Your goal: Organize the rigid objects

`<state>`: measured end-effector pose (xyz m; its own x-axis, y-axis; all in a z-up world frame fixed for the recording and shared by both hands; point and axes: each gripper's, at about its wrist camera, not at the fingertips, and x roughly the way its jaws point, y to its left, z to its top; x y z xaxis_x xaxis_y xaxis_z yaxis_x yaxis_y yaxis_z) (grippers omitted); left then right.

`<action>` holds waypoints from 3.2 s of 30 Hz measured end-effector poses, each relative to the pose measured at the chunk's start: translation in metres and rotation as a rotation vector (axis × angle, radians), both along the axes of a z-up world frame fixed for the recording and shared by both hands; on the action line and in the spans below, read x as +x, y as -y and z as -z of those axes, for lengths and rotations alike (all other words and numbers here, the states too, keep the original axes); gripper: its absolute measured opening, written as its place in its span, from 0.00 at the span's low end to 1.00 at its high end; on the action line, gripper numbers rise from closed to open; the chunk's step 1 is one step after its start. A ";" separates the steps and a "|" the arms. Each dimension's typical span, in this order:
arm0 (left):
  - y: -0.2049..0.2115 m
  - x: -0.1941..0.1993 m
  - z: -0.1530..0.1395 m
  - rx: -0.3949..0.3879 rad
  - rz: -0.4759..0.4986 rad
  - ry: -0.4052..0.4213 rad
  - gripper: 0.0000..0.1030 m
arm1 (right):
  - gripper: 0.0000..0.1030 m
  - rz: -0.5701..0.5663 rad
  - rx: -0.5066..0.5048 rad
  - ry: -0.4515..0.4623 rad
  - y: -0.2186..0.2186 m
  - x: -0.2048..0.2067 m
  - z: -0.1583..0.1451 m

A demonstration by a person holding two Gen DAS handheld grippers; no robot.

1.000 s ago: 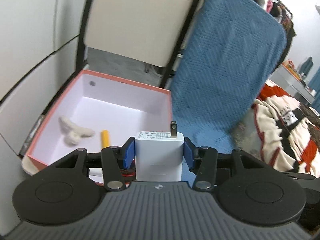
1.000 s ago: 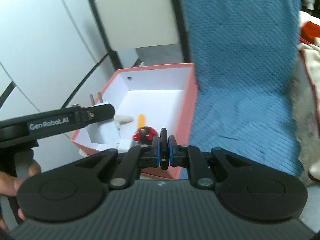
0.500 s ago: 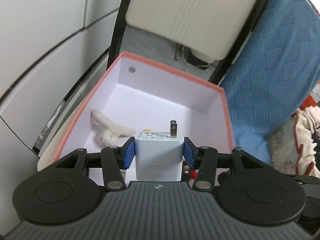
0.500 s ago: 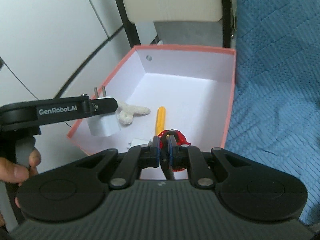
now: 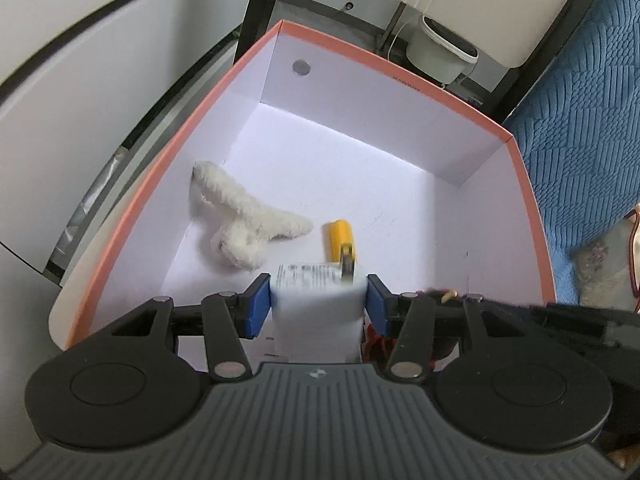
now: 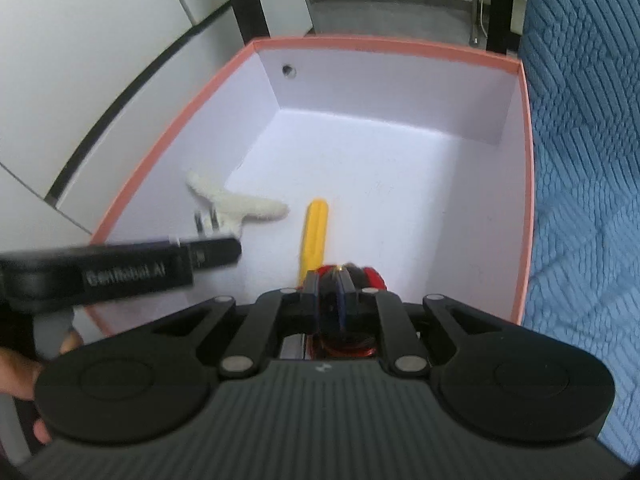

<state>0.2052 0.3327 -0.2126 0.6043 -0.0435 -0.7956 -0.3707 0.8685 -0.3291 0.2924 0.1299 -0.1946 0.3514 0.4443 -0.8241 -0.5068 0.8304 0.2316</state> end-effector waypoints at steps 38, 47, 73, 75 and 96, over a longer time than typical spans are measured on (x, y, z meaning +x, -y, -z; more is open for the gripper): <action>0.096 -0.163 -0.163 0.164 -0.090 0.227 0.97 | 0.91 0.037 0.137 0.290 0.119 -0.124 -0.124; 0.120 -0.210 -0.172 0.178 -0.132 0.232 0.98 | 0.91 0.005 0.154 0.318 0.138 -0.163 -0.131; 0.163 -0.240 -0.172 0.216 -0.095 0.273 0.99 | 0.91 0.057 0.173 0.361 0.177 -0.194 -0.127; 0.163 -0.242 -0.171 0.214 -0.098 0.282 0.99 | 0.91 0.050 0.163 0.376 0.176 -0.196 -0.128; 0.175 -0.243 -0.168 0.197 -0.077 0.283 1.00 | 0.91 0.058 0.157 0.385 0.187 -0.202 -0.130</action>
<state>-0.0379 0.1575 -0.0450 0.7978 0.1486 -0.5844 -0.3554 0.8988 -0.2567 0.0908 -0.0575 -0.0645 0.6483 0.5246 -0.5518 -0.5347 0.8296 0.1606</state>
